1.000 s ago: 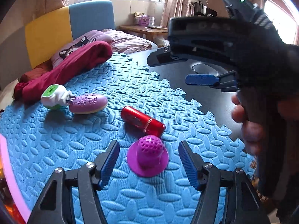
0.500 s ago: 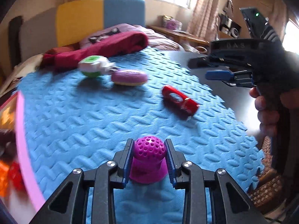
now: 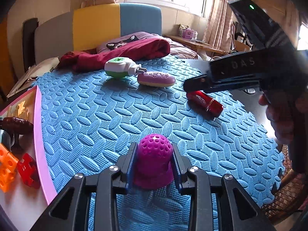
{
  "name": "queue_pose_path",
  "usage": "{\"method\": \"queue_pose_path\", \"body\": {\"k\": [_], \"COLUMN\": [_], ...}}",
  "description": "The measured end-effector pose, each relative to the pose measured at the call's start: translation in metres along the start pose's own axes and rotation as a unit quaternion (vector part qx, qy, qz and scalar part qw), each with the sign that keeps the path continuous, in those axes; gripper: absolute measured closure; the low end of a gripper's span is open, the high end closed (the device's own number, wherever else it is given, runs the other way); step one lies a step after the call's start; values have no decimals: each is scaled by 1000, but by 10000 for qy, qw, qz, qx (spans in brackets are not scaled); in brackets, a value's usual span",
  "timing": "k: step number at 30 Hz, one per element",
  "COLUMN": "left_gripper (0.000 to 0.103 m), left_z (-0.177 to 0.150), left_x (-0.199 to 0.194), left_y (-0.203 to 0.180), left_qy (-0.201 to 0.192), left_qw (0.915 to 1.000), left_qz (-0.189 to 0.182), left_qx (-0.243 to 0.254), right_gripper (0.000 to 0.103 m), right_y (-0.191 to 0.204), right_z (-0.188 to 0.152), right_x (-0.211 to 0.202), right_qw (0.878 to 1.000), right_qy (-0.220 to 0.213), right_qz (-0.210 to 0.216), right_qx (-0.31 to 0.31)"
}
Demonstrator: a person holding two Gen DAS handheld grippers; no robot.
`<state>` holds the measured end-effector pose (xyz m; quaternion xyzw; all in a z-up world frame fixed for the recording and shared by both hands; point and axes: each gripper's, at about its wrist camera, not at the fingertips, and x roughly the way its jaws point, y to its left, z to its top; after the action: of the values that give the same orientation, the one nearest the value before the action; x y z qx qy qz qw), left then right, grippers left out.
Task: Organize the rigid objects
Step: 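Grasp the magenta dome piece with the left gripper, then grasp the white-and-green plug device with the right gripper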
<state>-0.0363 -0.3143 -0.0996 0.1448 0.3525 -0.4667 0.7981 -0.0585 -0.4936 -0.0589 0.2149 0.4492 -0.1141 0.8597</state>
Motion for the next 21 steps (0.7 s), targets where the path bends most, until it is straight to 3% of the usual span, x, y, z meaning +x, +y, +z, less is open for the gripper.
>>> {"method": "queue_pose_path", "body": {"k": [1,3,11,17,18,20,21], "left_gripper": [70,70,70,70,70,70,70], "left_z": [0,-2,-2,-1,-1,-1,0], "left_x": [0,-1,-2,-2,-2,-2,-2], "left_y": [0,0,5,8,8,9,9], "left_qy": [-9,-30,-76,-101,-103,-110,-112], "left_qw": [10000,10000,9997,9992,9991,9991,9991], "left_qz": [-3,-13,-162,-272,-282,-292,-295], "left_qx": [0,-6,-169,-277,-287,-297,-299], "right_gripper": [43,21,18,18,23,51,51], "right_y": [7,19,63,75,76,83,86], "right_z": [7,21,93,130,132,131,128], "right_x": [4,13,76,127,134,138,134], "right_qw": [9998,9990,9875,9803,9795,9761,9754], "right_qy": [69,92,462,721,780,803,750], "right_qz": [66,8,-342,-634,-657,-786,-800], "right_qx": [-167,-448,-1470,-1727,-1736,-1860,-1910]}}
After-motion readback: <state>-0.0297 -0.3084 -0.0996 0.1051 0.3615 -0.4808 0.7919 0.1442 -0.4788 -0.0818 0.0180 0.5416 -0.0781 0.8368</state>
